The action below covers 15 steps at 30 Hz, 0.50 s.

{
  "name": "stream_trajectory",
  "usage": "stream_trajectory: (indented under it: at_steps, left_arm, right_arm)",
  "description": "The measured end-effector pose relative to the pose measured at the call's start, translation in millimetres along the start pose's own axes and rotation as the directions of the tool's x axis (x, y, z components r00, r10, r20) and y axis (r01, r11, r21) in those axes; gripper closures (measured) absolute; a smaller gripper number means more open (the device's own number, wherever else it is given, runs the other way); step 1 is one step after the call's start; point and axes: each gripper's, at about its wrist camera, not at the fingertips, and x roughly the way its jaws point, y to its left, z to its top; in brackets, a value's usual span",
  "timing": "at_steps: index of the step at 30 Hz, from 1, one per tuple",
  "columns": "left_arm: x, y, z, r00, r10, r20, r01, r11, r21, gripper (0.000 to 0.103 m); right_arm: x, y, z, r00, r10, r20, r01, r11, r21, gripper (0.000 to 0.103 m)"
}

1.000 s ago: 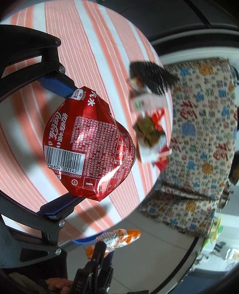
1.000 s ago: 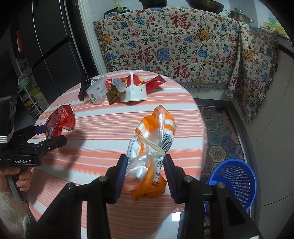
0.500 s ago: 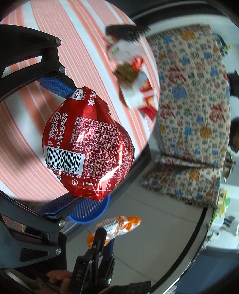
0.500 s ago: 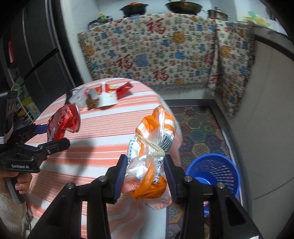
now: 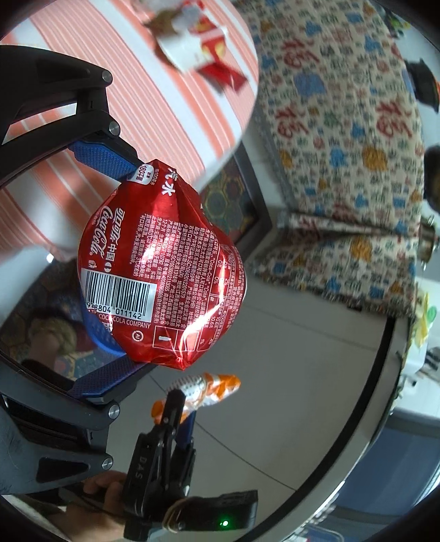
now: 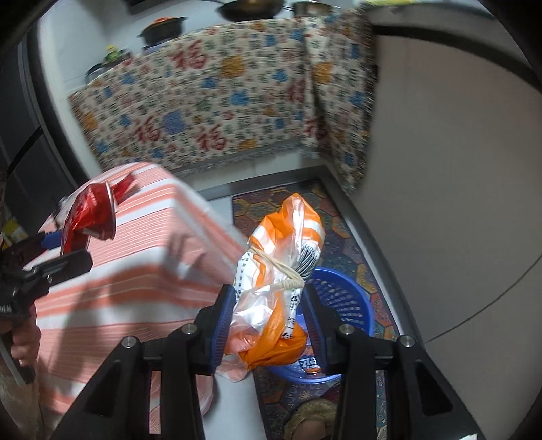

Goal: Collect trash
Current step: 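Carry the Coca-Cola can and snack wrapper to the blue wastebasket and release both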

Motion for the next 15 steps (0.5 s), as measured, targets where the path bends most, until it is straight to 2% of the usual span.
stream_trajectory:
  at_steps: [8,15]
  left_arm:
    - [58.8,-31.1,17.1,0.998,-0.039,-0.046,0.040,0.999,0.026,0.008]
    - [100.1,-46.6,24.5,0.994,-0.055,-0.094,0.058,0.998,0.024,0.008]
  right_arm:
    - [32.6,-60.7,2.4,1.000,0.001,-0.011,0.000,0.992,0.130,0.062]
    - [59.8,-89.2,0.8,0.998,0.000,-0.068,0.010,0.989,0.146,0.061]
